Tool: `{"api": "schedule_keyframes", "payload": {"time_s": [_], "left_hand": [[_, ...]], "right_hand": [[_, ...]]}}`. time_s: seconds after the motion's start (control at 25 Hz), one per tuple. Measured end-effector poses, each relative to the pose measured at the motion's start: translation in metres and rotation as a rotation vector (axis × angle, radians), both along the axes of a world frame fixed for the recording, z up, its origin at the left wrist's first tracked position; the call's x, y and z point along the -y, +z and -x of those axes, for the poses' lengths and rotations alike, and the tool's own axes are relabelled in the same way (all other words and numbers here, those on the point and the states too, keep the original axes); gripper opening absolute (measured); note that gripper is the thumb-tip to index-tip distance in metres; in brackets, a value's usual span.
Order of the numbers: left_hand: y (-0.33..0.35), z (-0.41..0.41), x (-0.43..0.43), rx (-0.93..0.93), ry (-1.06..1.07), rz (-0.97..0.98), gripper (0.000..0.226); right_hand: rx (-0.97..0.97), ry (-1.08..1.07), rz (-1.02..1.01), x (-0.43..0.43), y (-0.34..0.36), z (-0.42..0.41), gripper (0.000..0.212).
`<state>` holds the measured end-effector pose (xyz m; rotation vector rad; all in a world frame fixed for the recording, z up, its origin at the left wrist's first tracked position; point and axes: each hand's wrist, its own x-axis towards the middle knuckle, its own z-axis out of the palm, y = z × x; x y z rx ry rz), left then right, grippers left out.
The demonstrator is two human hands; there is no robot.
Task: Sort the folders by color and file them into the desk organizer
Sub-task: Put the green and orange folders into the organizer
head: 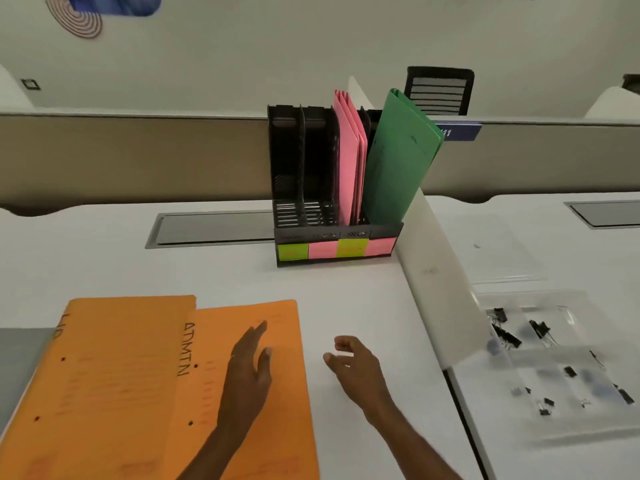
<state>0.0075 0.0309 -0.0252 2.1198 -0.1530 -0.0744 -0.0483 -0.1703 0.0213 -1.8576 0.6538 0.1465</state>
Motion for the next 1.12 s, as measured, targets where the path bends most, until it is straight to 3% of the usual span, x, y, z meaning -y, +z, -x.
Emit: {"api": "schedule_keyframes", "payload": {"time_s": [0.12, 0.24, 0.48, 0.64, 0.8, 1.12], "left_hand": [[-0.008, 0.037, -0.068, -0.181, 0.219, -0.092, 0.052], [-0.01, 0.059, -0.109, -0.311, 0.292, -0.148, 0.064], [0.0, 0.066, -0.141, -0.474, 0.386, 0.091, 0.07], [0.017, 0.064, -0.145, -0.476, 0.171, 0.144, 0.05], [0.045, 0.069, -0.146, -0.359, 0.009, 0.373, 0.046], [0.087, 0.049, -0.149, -0.365, -0.268, 0.632, 0.051]], "right_hand": [[-0.172, 0.148, 0.026, -0.033, -0.02, 0.03, 0.053], [-0.173, 0.131, 0.019, -0.057, -0.028, 0.043, 0.055], [-0.111, 0.057, 0.108, -0.083, -0.036, 0.045, 0.05], [-0.105, -0.032, 0.049, -0.088, -0.042, 0.044, 0.029], [-0.063, -0.109, -0.012, -0.089, -0.047, 0.048, 0.011], [0.188, -0.117, -0.424, -0.034, 0.005, 0.066, 0.036]]}}
